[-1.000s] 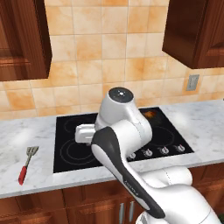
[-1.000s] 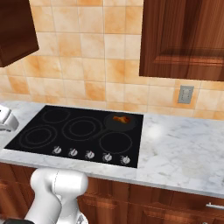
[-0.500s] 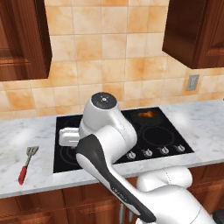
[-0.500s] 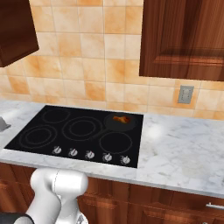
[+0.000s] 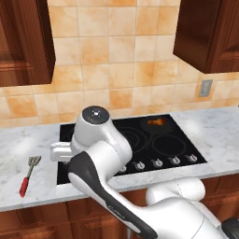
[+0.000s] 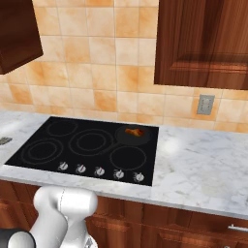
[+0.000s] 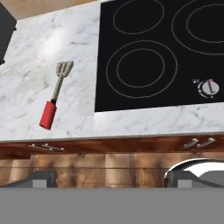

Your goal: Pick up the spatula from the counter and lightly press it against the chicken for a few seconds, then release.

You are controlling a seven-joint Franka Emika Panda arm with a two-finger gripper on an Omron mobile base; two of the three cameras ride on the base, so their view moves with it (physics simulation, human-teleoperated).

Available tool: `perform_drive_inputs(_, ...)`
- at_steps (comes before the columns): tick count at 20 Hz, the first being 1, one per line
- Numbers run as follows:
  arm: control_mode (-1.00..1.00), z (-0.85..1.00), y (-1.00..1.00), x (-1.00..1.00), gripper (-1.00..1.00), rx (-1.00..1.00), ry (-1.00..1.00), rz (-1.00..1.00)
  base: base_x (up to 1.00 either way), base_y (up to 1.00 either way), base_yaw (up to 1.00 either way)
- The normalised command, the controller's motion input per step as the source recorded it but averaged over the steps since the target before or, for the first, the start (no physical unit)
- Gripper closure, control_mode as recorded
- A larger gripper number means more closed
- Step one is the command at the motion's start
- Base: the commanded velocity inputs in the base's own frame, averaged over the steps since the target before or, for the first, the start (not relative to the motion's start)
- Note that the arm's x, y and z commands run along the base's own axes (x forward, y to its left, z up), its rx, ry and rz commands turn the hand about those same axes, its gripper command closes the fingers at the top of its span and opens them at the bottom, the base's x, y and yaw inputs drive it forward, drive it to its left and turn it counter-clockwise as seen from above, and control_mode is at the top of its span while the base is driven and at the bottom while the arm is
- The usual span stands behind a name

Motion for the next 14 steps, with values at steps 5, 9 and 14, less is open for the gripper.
perform_drive_inputs(5, -1.00, -0.18, 0.26, 0.00, -1.00, 0.06, 0.00, 0.00, 0.00, 0.00, 0.00)
perform_drive_inputs(9, -1.00, -0.06, 0.31, 0.00, -1.00, 0.02, 0.00, 0.00, 0.00, 0.00, 0.00)
perform_drive_inputs(14, -1.00, -0.12, 0.32, 0.00, -1.00, 0.02, 0.00, 0.00, 0.00, 0.00, 0.00)
